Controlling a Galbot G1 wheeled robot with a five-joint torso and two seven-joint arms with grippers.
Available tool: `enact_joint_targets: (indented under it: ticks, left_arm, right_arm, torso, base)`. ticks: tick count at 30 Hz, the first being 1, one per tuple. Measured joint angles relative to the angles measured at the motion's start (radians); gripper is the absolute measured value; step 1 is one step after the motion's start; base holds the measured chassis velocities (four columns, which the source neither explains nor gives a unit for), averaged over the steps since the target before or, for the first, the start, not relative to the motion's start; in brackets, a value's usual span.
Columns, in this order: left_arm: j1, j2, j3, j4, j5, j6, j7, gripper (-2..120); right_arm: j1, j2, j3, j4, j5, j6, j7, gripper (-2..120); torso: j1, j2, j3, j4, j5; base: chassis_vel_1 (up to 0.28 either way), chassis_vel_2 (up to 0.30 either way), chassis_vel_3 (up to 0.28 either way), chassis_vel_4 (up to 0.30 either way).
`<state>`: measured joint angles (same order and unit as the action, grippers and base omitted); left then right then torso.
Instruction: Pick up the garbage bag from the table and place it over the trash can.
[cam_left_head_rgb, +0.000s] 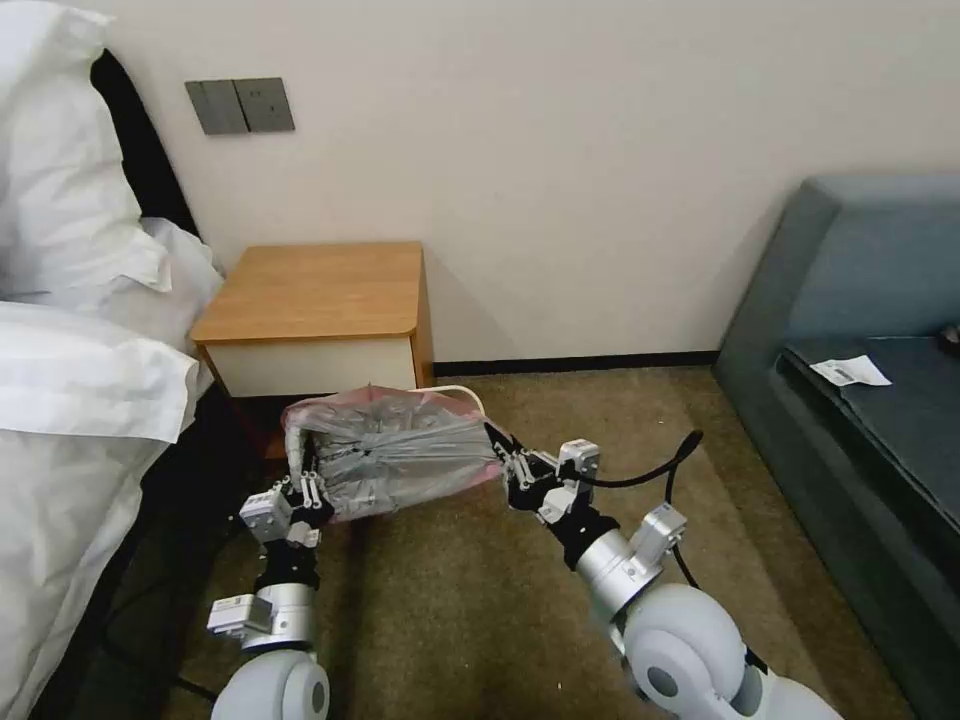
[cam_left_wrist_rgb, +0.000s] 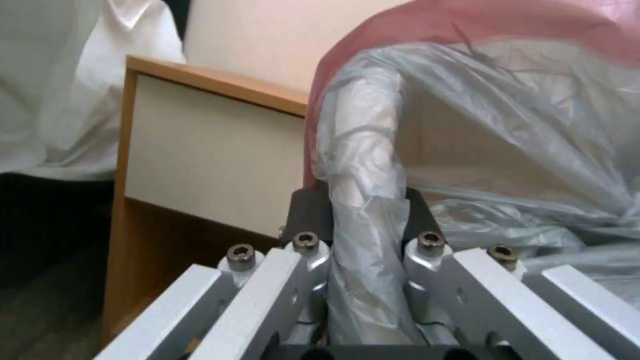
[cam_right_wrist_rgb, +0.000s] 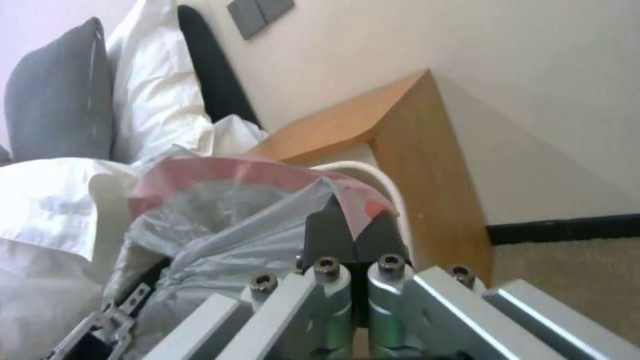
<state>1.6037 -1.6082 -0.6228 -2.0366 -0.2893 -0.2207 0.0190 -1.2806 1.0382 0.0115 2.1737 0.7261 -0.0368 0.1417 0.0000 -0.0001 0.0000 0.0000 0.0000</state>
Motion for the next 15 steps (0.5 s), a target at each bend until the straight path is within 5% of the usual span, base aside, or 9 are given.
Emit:
enact_joint_targets:
  ticks: [15]
  left_arm:
    - [0.005, 0.000, 0.027, -0.064, -0.104, 0.092, -0.066, 10]
  right_arm:
    - [-0.037, -0.008, 0.022, -0.051, -0.113, 0.074, -0.032, 0]
  torso:
    - [0.000, 0.000, 0.000, 0.0000, 0.0000]
  base:
    - [0.000, 0.000, 0.000, 0.000]
